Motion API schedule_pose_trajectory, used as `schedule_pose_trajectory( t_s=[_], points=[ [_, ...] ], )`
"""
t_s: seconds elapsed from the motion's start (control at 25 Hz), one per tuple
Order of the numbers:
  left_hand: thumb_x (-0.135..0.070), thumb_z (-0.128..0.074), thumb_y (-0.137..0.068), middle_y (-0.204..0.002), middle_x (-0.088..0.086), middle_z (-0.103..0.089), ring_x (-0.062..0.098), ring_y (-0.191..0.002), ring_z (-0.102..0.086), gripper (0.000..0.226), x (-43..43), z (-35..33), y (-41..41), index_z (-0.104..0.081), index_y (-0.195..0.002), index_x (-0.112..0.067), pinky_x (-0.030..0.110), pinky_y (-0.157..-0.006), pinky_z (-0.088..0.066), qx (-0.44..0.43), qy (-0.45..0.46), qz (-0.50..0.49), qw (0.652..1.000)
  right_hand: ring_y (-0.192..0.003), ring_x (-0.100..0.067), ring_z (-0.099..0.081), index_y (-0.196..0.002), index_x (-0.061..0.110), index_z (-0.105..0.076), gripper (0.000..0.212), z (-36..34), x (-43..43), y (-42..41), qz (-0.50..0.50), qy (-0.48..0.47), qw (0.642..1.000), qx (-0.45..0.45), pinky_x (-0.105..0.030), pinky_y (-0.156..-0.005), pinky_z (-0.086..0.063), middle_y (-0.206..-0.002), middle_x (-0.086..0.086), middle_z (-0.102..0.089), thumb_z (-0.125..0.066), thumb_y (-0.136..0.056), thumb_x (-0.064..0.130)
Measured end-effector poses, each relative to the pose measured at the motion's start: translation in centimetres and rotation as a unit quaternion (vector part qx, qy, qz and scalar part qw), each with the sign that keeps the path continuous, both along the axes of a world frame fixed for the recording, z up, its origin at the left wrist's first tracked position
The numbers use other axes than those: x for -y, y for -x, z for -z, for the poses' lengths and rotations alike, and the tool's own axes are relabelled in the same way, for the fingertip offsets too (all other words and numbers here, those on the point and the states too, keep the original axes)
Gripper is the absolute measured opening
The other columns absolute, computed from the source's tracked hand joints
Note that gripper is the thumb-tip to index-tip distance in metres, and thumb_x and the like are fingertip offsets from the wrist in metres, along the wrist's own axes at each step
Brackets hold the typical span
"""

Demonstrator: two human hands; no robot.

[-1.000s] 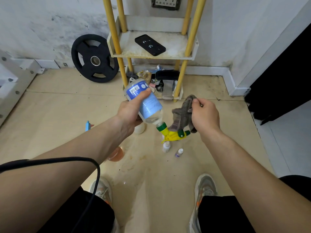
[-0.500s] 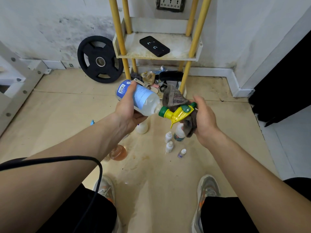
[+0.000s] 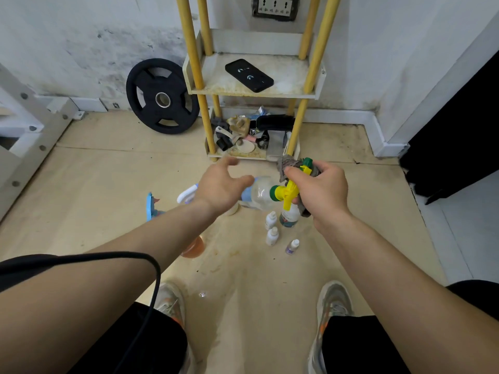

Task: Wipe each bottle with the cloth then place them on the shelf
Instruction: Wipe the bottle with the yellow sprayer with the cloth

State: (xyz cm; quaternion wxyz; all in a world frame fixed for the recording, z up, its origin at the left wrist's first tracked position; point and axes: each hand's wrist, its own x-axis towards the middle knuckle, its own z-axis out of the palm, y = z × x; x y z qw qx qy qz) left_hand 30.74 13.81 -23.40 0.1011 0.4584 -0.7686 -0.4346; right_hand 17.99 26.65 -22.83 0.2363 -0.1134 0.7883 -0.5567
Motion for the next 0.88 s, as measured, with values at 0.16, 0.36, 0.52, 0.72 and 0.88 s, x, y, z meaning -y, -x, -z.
schedule_pose_trajectory(
  t_s=[0.16,0.36,0.52,0.72,0.88],
  points=[
    [-0.04,-0.077,-0.079,-0.134,-0.005,-0.057,0.019,-0.122,-0.052,0.061,-1.5,0.6,0.2,-0.055,-0.134,-0.028,0.038,-0.101,-0.045,0.02,0.189,0.267,0.945,-0.039,-0.017,-0.059,-0.076,0.009,-0.067,0.021,0.4,-0.1,-0.2,0.008,-0.058,0.998,-0.01,-0.022,-0.041,-0.039,-0.07,-0.011,-0.071,-0.076,-0.075,0.029],
    [-0.053,-0.072,-0.079,-0.109,-0.003,-0.062,0.022,-0.099,-0.053,0.053,-2.7,1.7,0.5,-0.054,-0.118,-0.023,0.04,-0.076,-0.05,0.051,0.35,0.307,0.884,-0.042,-0.016,-0.063,-0.077,0.01,-0.066,0.027,-0.4,0.3,-1.0,0.003,-0.037,0.999,0.038,-0.03,-0.04,-0.05,-0.059,-0.002,-0.066,-0.081,-0.076,0.034],
    [-0.043,-0.066,-0.088,-0.084,-0.001,-0.063,0.027,-0.078,-0.059,0.028,-2.3,2.0,0.4,-0.057,-0.098,-0.018,0.04,-0.059,-0.049,-0.03,0.382,0.272,0.883,-0.047,-0.02,-0.061,-0.084,0.003,-0.07,0.034,-0.5,0.7,-1.1,0.0,-0.007,0.997,0.08,-0.035,-0.048,-0.055,-0.059,-0.005,-0.066,-0.083,-0.073,0.032],
    [-0.038,-0.072,-0.086,-0.084,-0.006,-0.069,0.016,-0.077,-0.062,0.019,-1.2,1.2,0.4,-0.066,-0.096,-0.023,0.039,-0.07,-0.053,-0.098,0.219,0.166,0.956,-0.053,-0.015,-0.058,-0.097,0.003,-0.07,0.036,-1.1,0.6,-0.4,-0.022,0.119,0.985,0.123,-0.028,-0.05,-0.051,-0.065,-0.006,-0.064,-0.082,-0.083,0.034],
    [-0.034,-0.07,-0.087,-0.081,0.0,-0.068,0.021,-0.077,-0.06,0.014,-0.4,1.8,0.0,-0.067,-0.091,-0.021,0.041,-0.07,-0.052,-0.065,0.16,0.133,0.976,-0.05,-0.01,-0.058,-0.101,0.013,-0.067,0.013,-0.3,-0.3,1.1,0.039,0.062,0.997,0.001,-0.029,-0.053,-0.054,-0.071,-0.006,-0.067,-0.069,-0.094,0.024]
  ],
)
